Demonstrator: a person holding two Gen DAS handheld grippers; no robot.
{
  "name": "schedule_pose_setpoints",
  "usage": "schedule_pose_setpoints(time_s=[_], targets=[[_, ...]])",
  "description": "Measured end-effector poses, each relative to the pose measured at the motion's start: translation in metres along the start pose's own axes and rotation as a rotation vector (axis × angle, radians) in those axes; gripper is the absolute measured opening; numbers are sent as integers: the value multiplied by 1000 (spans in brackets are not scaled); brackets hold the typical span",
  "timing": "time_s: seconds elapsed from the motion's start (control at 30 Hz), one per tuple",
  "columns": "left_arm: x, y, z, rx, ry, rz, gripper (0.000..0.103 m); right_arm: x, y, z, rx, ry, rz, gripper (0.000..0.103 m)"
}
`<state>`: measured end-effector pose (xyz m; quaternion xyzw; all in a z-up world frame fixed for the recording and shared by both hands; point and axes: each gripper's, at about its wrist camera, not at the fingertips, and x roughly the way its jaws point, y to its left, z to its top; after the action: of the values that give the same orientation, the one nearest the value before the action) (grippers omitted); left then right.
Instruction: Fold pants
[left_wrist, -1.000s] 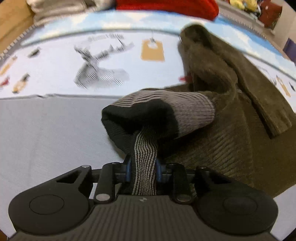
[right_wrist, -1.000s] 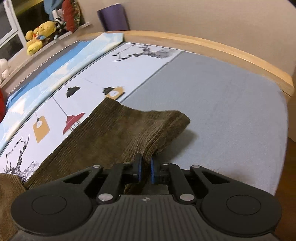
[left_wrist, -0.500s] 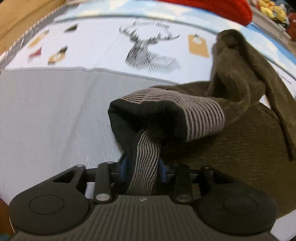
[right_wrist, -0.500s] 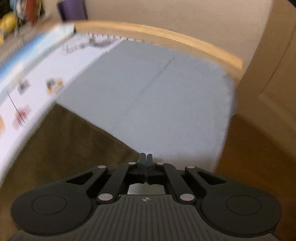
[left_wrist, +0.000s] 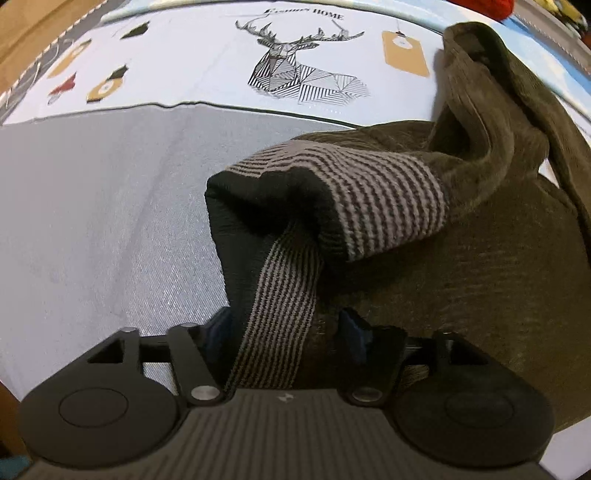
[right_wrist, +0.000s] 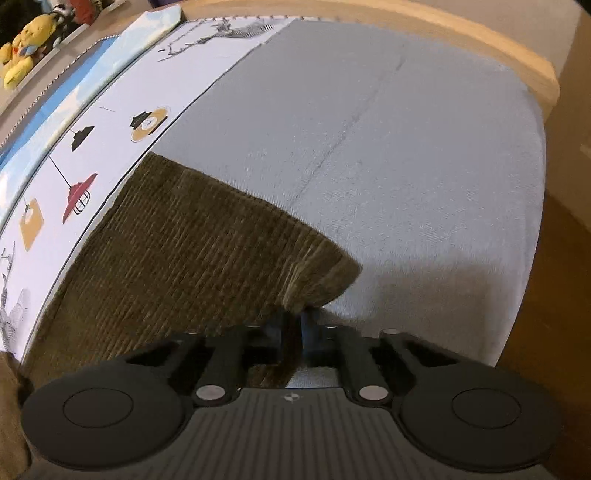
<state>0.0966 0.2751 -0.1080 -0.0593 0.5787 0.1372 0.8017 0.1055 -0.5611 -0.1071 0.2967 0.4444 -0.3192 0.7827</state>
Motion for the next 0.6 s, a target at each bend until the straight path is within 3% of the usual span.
schedule_pose_setpoints(time_s=[0.03, 0.13, 0.23, 0.37, 0.57, 0.6], targets=[[0, 0, 0, 13, -9, 10, 46, -5, -2, 2, 15, -31, 4, 6], [-8, 6, 1, -6, -47, -35, 31, -34, -1, 8, 24, -157, 18, 5], [-21, 8, -3, 16, -98, -70, 28, -53, 0, 5, 19, -214, -59, 5], [-35, 11, -10, 37, -125, -87, 27, -55, -9, -2, 63, -159, -185, 5], [-25, 26, -20, 20, 13, -38, 28, -34, -17, -8, 56, -3, -262, 6], [-25, 26, -20, 24, 19, -33, 33, -30, -15, -8, 35, 19, -264, 6]])
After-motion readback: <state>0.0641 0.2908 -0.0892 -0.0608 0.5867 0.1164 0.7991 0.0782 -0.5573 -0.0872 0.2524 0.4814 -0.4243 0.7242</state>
